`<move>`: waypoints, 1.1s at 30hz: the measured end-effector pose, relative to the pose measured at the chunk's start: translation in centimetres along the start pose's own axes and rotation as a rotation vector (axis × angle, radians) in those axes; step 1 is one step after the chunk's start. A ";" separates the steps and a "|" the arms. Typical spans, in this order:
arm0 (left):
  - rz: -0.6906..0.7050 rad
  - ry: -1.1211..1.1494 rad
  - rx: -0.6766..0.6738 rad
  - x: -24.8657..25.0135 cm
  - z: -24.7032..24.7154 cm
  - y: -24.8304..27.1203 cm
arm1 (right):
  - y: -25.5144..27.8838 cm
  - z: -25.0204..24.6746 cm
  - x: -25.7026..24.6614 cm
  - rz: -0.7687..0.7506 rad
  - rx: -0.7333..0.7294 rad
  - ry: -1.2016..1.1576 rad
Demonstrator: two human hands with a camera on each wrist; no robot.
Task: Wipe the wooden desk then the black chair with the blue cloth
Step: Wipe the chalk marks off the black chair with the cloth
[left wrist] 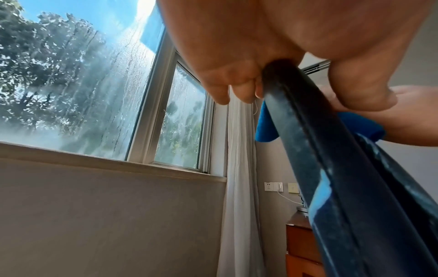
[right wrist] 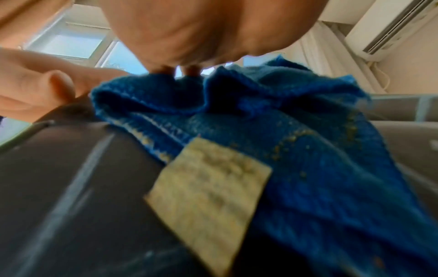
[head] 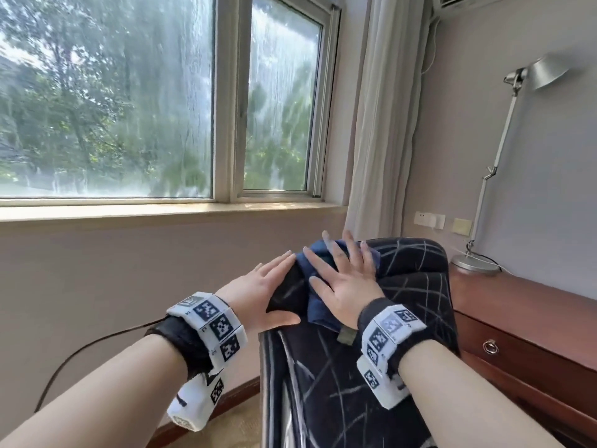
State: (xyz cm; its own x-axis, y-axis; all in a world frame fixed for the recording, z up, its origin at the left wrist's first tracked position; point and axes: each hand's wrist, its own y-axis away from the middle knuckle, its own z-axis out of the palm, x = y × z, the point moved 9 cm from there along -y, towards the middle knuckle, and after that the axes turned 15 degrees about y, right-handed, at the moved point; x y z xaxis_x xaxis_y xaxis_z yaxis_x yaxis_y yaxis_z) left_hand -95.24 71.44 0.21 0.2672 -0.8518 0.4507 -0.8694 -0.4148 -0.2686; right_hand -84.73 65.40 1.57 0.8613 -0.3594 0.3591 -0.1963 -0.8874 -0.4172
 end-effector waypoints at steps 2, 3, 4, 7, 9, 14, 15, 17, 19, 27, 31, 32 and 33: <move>-0.014 -0.015 0.000 0.2 -0.1 -0.3 | -1.1 1.1 -0.4 -0.087 -0.031 -0.019; -0.020 -0.021 0.004 0.2 -0.1 -0.5 | -1.5 1.5 -0.4 -0.108 -0.036 -0.044; -0.033 -0.023 0.010 0.1 -0.1 -0.6 | -1.9 1.9 0.0 -0.100 -0.034 -0.068; -0.086 0.001 0.014 -0.5 0.0 -1.2 | -2.2 3.7 3.5 0.064 -0.044 -0.159; -0.093 0.008 0.008 -0.5 0.2 -1.8 | -2.2 5.1 6.6 0.223 -0.081 -0.231; -0.100 0.041 0.018 -1.0 0.7 -3.6 | -3.1 5.6 6.1 0.290 -0.184 -0.270; -0.100 0.053 0.021 -1.1 0.8 -3.8 | -3.4 5.1 4.4 0.230 -0.165 -0.269; -0.099 0.078 0.024 -1.4 0.9 -4.0 | -3.5 4.3 1.9 0.113 -0.104 -0.251; -0.091 0.107 0.025 -1.5 1.0 -4.3 | -3.0 4.1 1.7 0.065 -0.052 -0.270; -0.123 -0.096 0.040 0.0 0.7 -5.6 | -0.9 8.2 9.9 0.345 -0.154 -0.166; -0.175 -0.239 0.143 2.0 1.1 -7.8 | 0.3 9.5 11.5 0.424 -0.234 -0.191; -0.201 -0.275 0.152 2.2 1.5 -8.4 | 0.3 9.4 11.7 0.420 -0.230 -0.208; -0.228 -0.320 0.153 2.3 2.0 -8.8 | 0.2 9.4 11.9 0.415 -0.224 -0.205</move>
State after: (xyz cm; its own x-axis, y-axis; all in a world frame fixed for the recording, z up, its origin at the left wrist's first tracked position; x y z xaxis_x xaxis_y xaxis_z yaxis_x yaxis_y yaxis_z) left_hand -86.10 72.50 1.90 0.5820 -0.7792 0.2326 -0.7080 -0.6262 -0.3265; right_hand -70.12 63.67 -2.12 0.7592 -0.6505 0.0209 -0.6175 -0.7301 -0.2927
